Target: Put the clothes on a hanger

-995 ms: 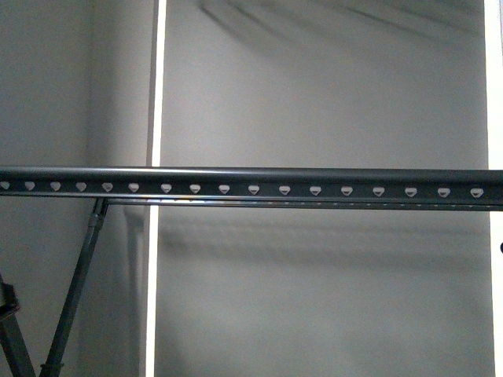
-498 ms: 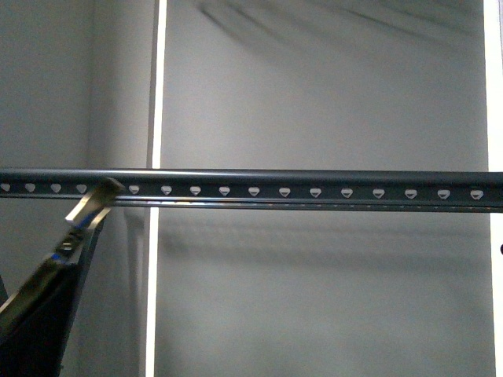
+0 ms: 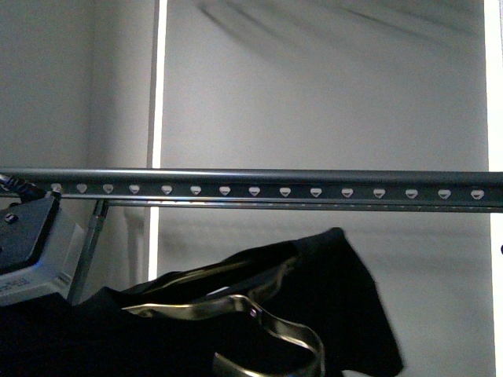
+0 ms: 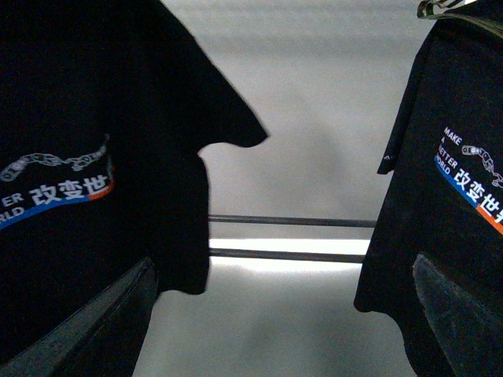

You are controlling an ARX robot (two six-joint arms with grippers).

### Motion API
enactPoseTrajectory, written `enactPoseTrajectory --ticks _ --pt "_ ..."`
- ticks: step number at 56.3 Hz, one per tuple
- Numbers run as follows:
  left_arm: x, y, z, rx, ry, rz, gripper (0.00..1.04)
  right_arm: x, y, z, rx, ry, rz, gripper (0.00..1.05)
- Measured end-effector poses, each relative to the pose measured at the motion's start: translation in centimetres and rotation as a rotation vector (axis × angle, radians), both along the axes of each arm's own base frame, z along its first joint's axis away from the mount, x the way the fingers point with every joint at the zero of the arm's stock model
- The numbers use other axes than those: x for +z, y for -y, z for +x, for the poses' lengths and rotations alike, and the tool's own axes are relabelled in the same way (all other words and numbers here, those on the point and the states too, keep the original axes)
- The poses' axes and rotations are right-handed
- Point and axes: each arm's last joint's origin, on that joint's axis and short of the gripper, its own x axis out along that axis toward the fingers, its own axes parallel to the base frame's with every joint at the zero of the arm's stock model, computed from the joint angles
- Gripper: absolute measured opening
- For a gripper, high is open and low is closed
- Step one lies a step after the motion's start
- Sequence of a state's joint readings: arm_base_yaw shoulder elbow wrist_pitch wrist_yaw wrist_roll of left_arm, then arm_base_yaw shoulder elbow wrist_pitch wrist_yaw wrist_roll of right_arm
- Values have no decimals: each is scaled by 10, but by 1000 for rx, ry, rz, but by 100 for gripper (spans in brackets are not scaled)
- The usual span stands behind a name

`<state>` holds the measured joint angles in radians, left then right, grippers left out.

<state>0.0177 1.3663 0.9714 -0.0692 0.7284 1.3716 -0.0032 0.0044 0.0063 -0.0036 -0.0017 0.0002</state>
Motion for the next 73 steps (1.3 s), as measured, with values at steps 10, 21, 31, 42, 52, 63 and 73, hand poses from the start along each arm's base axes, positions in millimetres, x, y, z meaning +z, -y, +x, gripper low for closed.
enactPoseTrajectory --ticks 10,21,31,42,52,63,73 --pt "12 19 11 -102 146 61 4 0 0 0 0 0 0 97" --pt "15 24 13 -127 191 76 4 0 0 0 0 0 0 97" --pt "15 24 14 -126 192 78 4 0 0 0 0 0 0 97" --pt "14 24 14 -125 194 83 4 0 0 0 117 -84 -14 97" --pt "14 24 14 -128 197 88 4 42 31 28 409 -152 15 97" --pt "14 24 14 -126 198 89 4 93 26 78 540 151 -656 97" --pt "14 24 14 -126 198 89 4 118 21 130 636 313 -1234 97"
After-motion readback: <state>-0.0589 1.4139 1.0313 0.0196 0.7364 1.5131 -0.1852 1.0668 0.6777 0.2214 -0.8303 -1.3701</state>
